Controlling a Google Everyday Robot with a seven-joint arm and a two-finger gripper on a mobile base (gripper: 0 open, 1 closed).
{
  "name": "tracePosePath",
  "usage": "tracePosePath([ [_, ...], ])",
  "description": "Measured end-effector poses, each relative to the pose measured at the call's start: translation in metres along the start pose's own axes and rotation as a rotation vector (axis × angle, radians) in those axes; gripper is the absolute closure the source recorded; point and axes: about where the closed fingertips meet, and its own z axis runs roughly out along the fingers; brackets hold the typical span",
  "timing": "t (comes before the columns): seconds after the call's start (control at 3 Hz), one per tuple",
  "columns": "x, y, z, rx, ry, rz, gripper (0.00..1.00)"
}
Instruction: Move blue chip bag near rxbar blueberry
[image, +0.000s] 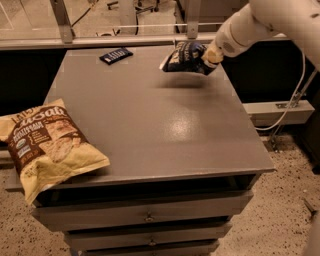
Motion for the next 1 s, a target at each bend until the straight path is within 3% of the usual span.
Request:
tracePosePath([
  [0.33,-0.034,-0.02,0.035,0.042,-0.008,0.021,1.0],
  [0.67,-0.067,-0.023,0.059,0.049,-0.032,0.024,1.0],
  [1.0,-0.092,-0.016,0.082,0.022,-0.054,0.029,1.0],
])
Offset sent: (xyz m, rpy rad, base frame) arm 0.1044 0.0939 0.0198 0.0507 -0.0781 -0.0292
